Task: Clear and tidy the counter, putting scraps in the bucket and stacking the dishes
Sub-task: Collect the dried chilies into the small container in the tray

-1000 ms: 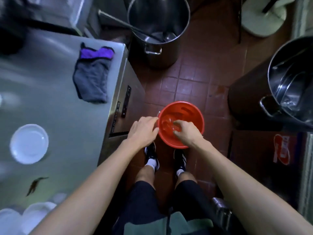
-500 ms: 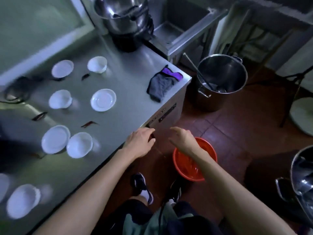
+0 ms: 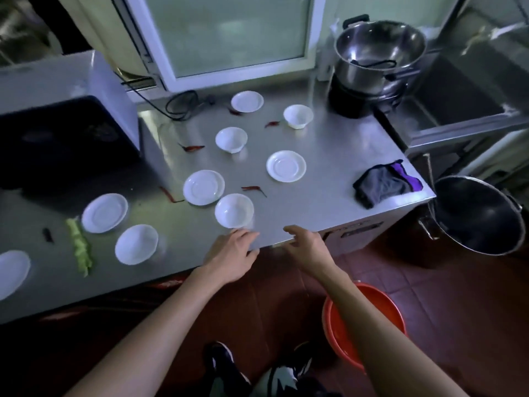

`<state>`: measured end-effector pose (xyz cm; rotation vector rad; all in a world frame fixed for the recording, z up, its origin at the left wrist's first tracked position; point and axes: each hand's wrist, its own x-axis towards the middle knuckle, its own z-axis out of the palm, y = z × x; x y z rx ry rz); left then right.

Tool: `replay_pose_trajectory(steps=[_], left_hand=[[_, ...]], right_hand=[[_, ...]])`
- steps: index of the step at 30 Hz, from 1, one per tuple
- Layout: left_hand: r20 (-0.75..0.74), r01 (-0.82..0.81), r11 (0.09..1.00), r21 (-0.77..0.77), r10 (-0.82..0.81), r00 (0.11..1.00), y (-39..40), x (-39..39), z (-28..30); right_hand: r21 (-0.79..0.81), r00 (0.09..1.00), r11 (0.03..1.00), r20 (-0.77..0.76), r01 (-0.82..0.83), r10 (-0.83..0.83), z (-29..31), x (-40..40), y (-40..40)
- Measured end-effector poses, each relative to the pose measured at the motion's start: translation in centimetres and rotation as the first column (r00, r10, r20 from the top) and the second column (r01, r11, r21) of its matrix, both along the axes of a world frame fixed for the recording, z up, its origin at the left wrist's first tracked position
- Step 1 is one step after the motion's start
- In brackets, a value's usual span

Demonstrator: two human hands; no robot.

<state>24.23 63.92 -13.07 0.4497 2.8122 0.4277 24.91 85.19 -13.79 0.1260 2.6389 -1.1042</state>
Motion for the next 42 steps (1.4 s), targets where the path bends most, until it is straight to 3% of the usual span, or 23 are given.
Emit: replay_pose_trajectory(steps=[7,19,28,33,42], left_hand=[[0.013,-0.115,0.993,0.01,0.115,0.993,-8.4,0.8,1.0],[-0.042,-0.115,0.99,0.079,0.119,0.992,-16.4,-0.8,2.9],[-0.021,-0.132,0.986,0.101,0.134,0.991,-18.5,-4.6,1.9],[-0.008,-0.112,0.989,0.098,0.113,0.994,-16.7,-8.8,1.2],[0.049,-0.08,0.997,0.012,0.079,0.996,-11.2,-18.4,-1.5]], right_hand=[[0.066,0.992,0.992,-0.059,-0.107,0.111,1.1,-0.9,-8.4],[0.042,0.991,0.999,-0.134,-0.019,0.025,2.2,-2.6,-17.7],[-0.034,0.988,0.998,-0.137,0.061,-0.065,2.0,-6.1,-16.9],[-0.094,0.982,0.991,-0.153,0.094,-0.108,0.9,-9.8,-15.6],[-0.098,0.992,0.988,-0.035,0.121,-0.125,-4.1,-18.2,-10.3]])
